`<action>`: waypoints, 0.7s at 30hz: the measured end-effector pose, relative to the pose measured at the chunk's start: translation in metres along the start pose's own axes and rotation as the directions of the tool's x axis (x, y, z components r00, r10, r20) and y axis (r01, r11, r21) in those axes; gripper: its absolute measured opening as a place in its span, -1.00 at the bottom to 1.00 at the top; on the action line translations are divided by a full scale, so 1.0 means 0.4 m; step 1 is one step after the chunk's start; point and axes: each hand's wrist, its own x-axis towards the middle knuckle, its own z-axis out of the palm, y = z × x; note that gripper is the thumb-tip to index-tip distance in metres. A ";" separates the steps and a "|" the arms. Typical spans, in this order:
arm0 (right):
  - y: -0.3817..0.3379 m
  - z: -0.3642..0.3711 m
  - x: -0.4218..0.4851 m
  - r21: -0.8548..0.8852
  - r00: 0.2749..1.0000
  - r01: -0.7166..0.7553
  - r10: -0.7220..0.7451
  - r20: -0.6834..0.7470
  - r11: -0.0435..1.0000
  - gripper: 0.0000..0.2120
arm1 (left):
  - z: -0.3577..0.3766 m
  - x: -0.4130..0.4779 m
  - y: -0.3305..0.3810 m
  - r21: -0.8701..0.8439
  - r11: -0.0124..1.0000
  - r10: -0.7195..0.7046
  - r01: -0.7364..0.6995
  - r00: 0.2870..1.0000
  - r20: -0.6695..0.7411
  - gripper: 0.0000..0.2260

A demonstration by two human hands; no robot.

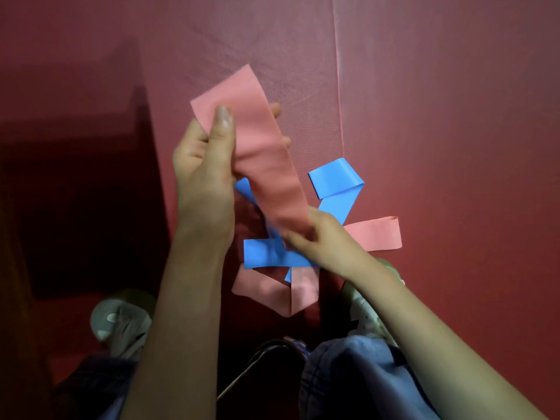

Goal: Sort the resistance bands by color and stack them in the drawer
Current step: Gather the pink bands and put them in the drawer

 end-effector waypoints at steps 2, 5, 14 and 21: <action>-0.019 0.016 -0.017 0.027 0.996 0.008 -0.011 0.091 1.000 -0.90 | -0.001 0.002 0.021 -0.011 0.999 0.039 -0.039 0.999 0.019 -0.78; -0.042 0.063 -0.031 0.120 0.938 -0.167 0.120 0.327 0.979 -0.85 | -0.001 0.002 0.037 0.036 0.996 0.083 -0.085 0.995 0.047 -0.79; 0.077 0.049 -0.009 -0.003 0.967 -0.200 0.197 -0.162 0.980 -0.68 | -0.070 0.007 -0.115 0.226 0.960 -0.158 0.167 0.986 -0.058 -0.86; 0.125 0.014 -0.005 -0.241 0.945 -0.239 0.168 -0.279 0.941 -0.83 | -0.084 -0.037 -0.183 0.239 0.933 -0.265 0.270 0.963 -0.053 -0.87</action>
